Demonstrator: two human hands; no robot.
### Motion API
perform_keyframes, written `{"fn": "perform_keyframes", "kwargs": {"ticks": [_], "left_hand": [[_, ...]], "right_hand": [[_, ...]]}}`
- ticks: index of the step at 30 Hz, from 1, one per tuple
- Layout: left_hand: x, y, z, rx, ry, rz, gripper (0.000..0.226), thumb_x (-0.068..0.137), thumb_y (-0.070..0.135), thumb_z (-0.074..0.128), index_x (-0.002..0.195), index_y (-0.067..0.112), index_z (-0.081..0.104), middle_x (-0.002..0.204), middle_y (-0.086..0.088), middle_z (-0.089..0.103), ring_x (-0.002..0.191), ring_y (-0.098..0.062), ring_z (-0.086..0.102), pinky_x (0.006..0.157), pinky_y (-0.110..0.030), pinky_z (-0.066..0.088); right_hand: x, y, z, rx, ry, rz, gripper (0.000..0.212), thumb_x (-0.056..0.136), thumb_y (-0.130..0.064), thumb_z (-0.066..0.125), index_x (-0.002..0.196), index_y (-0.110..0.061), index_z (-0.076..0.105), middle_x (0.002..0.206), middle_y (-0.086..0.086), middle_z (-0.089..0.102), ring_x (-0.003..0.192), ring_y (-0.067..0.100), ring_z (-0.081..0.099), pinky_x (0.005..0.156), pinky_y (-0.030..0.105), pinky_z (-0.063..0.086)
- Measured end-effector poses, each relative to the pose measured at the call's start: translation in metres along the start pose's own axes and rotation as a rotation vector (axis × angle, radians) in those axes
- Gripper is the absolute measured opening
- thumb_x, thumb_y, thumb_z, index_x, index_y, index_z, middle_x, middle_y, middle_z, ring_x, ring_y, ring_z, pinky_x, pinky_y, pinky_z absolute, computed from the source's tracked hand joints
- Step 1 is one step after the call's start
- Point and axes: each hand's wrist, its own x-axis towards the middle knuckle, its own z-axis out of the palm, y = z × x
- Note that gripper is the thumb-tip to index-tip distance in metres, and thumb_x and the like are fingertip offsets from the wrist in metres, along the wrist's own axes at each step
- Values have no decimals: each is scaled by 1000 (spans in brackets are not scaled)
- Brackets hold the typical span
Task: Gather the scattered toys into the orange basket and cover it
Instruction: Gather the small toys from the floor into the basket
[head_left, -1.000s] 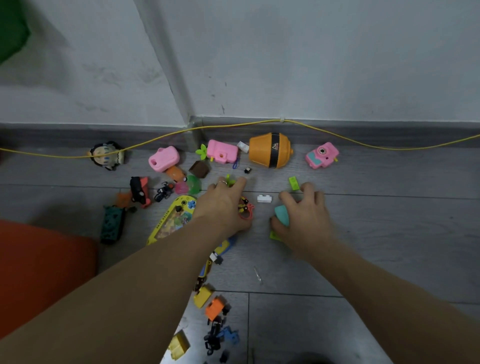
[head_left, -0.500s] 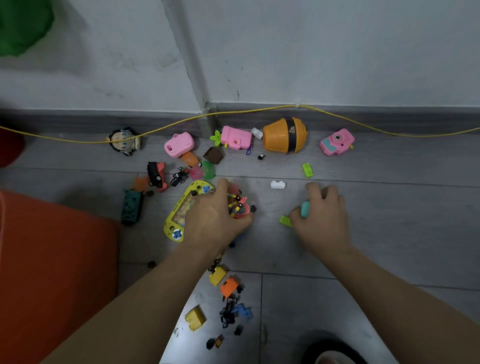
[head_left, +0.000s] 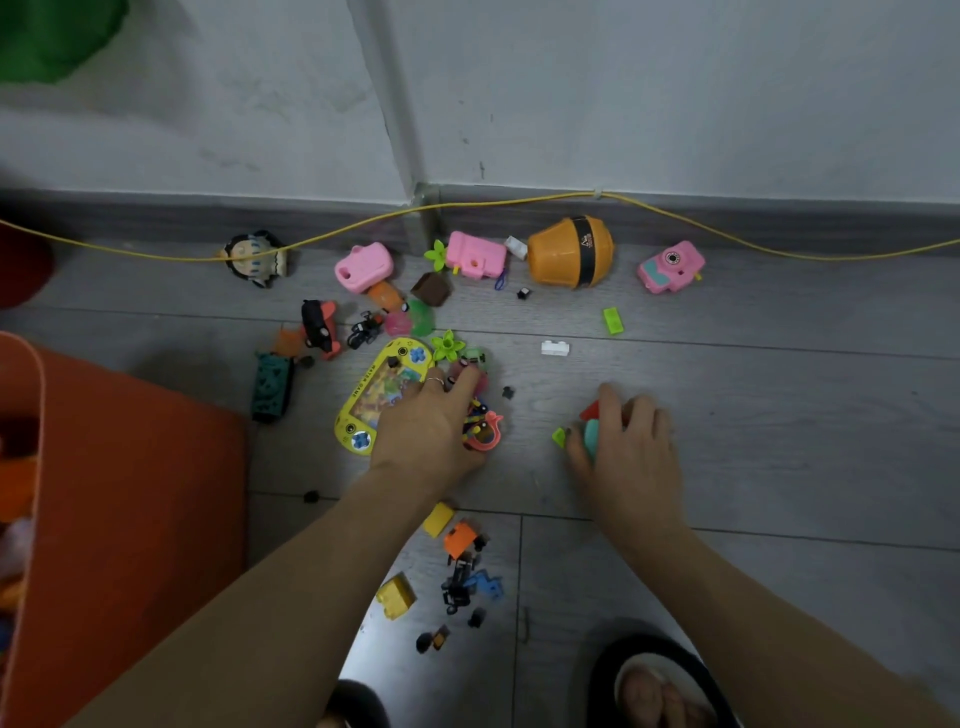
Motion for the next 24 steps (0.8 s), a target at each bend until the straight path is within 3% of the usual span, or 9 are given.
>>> {"fn": "perform_keyframes", "kwargs": {"ticks": [8,14,17,20,24], "left_hand": [[-4,-2,-1,-70,35,31,78,70,54,70,133,30,30,124,-5,50,92,-28,61,61,-37,53],[-3,-6,-19,-347,148,-49,66,67,49,74,121,32,38,105,4,52,82,-23,57,61,-40,55],[6,-5,-24,-335,152,-26,65,67,48,74,119,30,38,107,3,51,84,-25,58,63,-43,56],[20,6,-24,-288,153,9,64,69,47,73,118,30,36,110,2,50,83,-26,60,61,-40,54],[40,23,-22,-199,140,74,69,71,49,70,127,27,36,113,-2,50,88,-28,61,58,-34,46]], "right_hand": [[-4,-4,2,221,-53,-32,55,83,-37,70,126,-8,49,110,13,42,86,25,51,64,34,48],[-2,-10,-1,427,-48,13,41,80,-24,70,116,-13,54,105,7,47,86,24,50,69,35,47],[-5,-21,0,311,-119,-147,43,85,-28,66,124,-16,53,110,8,49,95,24,51,69,32,46],[-8,-27,4,145,-187,-178,42,90,-34,59,128,-18,48,112,9,48,103,26,49,68,34,45],[-10,-28,9,59,-110,-221,37,77,-30,71,109,-16,58,97,10,56,86,29,55,53,32,43]]}}
